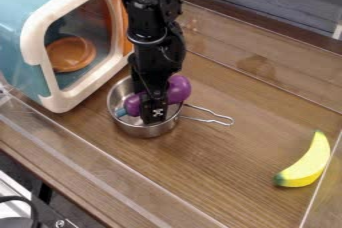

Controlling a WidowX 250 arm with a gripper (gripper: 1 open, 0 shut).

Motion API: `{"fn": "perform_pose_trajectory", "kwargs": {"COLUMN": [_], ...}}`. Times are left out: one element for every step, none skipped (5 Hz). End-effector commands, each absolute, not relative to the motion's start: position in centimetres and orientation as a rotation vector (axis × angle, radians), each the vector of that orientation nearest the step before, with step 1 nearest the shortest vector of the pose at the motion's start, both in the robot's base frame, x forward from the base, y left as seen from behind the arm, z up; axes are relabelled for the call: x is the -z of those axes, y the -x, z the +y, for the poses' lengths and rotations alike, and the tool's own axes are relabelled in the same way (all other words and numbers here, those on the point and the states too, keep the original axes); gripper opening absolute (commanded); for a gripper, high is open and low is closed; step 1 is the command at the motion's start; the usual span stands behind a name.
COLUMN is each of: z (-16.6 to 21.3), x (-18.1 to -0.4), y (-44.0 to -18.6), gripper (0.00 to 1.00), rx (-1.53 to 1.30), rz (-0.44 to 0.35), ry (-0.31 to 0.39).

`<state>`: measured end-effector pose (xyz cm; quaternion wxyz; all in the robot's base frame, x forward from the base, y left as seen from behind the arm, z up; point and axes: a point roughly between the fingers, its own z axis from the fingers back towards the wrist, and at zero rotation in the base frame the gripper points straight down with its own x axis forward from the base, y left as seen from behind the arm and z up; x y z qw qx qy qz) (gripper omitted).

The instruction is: Put the eggplant in the silver pot

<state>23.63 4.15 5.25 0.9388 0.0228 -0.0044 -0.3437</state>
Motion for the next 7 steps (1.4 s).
{"fn": "perform_pose_trajectory", "kwargs": {"z": [3.9, 4.7, 5.4, 5.5, 5.6, 5.6, 5.6], "x": [-5.9, -5.7, -5.5, -5.5, -5.6, -5.2, -4.7], "y": [-25.2, -25.3, -25.4, -24.4, -23.6, -22.9, -22.3], "gripper": [1.00, 1.00, 1.00, 1.00, 1.00, 1.00, 1.00], "rx": [0.746, 0.741, 0.738, 0.745, 0.754, 0.772, 0.790], "rz": [-0.054, -0.057, -0.060, -0.064, -0.070, -0.075, -0.080], "ry": [-0.066, -0.064, -0.063, -0.058, -0.055, -0.049, -0.043]}}
